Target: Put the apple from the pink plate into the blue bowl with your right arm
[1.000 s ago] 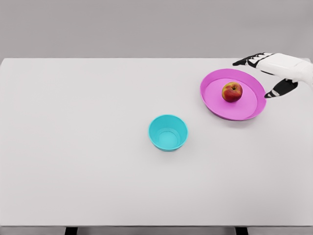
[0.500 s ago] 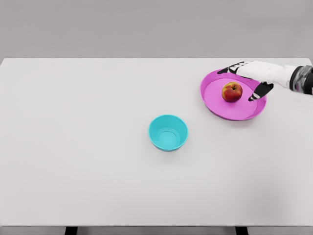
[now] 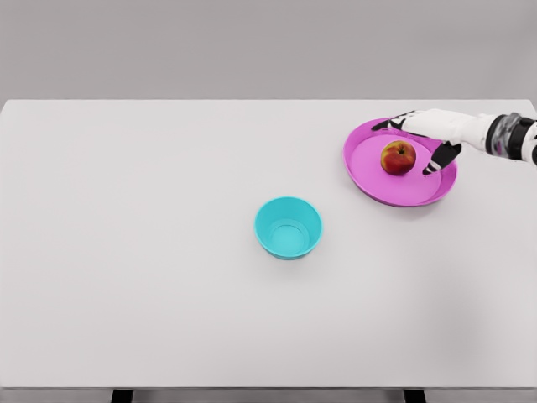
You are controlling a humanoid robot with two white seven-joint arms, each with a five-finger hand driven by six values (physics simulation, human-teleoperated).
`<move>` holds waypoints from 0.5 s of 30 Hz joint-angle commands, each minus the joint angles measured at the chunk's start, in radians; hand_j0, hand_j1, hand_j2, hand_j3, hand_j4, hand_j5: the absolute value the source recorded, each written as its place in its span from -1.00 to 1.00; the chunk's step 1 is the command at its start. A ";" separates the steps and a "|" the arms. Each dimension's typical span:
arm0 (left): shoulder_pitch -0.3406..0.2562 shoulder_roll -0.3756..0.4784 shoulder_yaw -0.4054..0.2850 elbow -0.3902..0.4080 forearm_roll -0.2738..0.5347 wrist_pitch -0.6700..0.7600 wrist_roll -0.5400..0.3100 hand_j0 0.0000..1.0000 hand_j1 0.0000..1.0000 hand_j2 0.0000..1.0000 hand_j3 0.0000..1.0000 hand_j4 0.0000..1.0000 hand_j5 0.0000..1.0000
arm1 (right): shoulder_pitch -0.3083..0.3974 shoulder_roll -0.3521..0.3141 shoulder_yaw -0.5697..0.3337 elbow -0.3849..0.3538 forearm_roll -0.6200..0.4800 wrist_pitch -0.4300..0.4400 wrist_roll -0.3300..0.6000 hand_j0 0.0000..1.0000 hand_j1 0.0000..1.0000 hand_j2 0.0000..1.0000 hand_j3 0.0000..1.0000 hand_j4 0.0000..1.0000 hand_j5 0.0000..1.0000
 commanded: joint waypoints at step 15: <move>0.000 0.000 -0.001 0.001 0.000 0.000 0.000 1.00 1.00 1.00 1.00 1.00 1.00 | -0.012 0.058 -0.013 0.112 0.092 -0.027 0.000 1.00 1.00 1.00 1.00 1.00 1.00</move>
